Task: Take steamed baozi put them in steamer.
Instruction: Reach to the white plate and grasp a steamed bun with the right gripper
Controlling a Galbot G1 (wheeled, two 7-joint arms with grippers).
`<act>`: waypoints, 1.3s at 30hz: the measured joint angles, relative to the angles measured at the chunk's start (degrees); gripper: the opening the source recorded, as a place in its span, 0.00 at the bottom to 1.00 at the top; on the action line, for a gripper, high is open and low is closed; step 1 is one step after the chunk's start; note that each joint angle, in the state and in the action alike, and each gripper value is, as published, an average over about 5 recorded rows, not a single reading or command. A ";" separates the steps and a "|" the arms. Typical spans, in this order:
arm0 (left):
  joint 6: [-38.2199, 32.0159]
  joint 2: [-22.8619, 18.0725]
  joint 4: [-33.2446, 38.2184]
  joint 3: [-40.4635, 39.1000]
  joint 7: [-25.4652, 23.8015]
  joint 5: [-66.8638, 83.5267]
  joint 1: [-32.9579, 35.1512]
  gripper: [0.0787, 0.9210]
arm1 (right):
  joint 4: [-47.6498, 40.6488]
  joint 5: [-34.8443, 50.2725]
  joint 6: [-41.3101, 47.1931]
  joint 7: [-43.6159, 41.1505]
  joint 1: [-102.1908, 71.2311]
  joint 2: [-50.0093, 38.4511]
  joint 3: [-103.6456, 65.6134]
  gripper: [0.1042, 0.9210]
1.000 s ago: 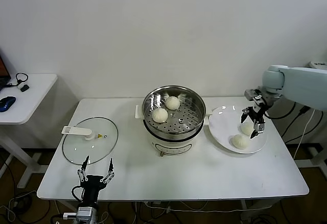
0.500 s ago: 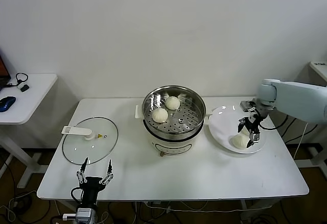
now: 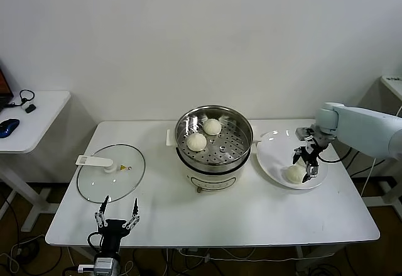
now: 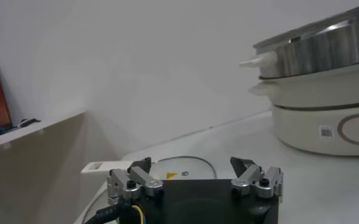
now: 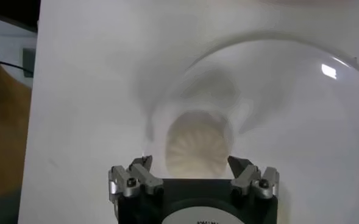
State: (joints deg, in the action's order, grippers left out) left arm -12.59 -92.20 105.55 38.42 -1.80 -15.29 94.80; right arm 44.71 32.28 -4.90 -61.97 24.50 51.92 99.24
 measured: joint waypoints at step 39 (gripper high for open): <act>-0.14 0.00 -0.88 0.63 -0.02 0.26 -0.78 0.88 | -4.11 -1.35 0.01 -1.68 -3.56 2.21 -3.00 0.79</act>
State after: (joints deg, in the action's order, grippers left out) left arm -12.73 -92.20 104.67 39.05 -1.82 -15.03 94.02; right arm 40.60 30.93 -4.89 -63.65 20.94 54.12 96.24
